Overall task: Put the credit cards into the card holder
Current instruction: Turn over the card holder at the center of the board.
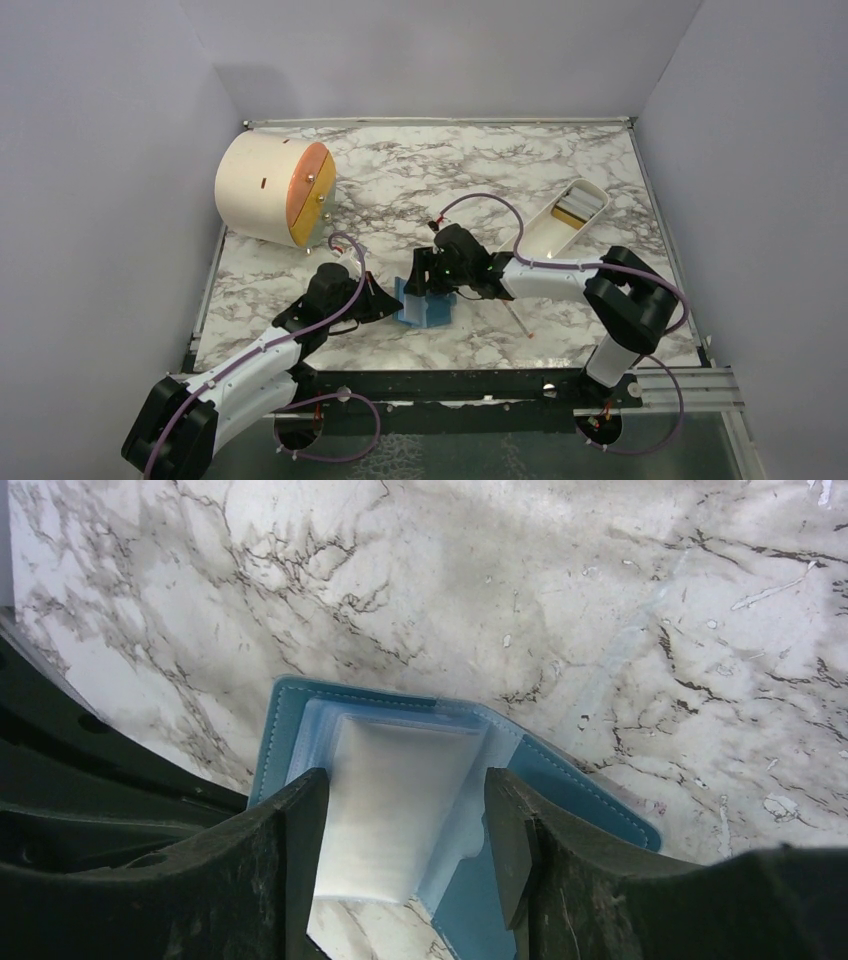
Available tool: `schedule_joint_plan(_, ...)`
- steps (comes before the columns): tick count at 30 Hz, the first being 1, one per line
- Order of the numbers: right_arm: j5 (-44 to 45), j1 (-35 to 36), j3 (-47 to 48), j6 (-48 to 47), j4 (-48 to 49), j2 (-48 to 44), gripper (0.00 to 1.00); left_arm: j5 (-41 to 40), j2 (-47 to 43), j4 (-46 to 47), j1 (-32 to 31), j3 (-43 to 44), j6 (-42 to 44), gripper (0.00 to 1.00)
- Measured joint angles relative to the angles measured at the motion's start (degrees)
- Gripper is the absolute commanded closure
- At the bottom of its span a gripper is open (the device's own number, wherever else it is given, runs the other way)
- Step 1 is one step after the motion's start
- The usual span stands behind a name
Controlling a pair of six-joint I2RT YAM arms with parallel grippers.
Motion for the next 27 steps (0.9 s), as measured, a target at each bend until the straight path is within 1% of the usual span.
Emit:
schedule_joint_plan(7, -0.6, 0.0, 0.0, 0.1, 0.6, 1.6, 0.35, -0.2, 0.0, -0.6, 0.0, 0.1, 0.0, 1.0)
schedule_joint_plan(19, -1.7, 0.0, 0.0, 0.0, 1.3, 2.2, 0.33, -0.3, -0.1, -0.9, 0.0, 0.1, 0.0, 1.0)
schedule_joint_plan(23, -1.5, 0.0, 1.5, -0.9, -0.7, 3.4, 0.37, -0.8, -0.1, -1.3, 0.0, 0.1, 0.0, 1.0)
schedule_joint_plan(27, 2.1, 0.0, 3.1, -2.4, -5.0, 3.7, 0.43, -1.0, 0.0, -1.6, 0.0, 0.3, 0.3, 1.0)
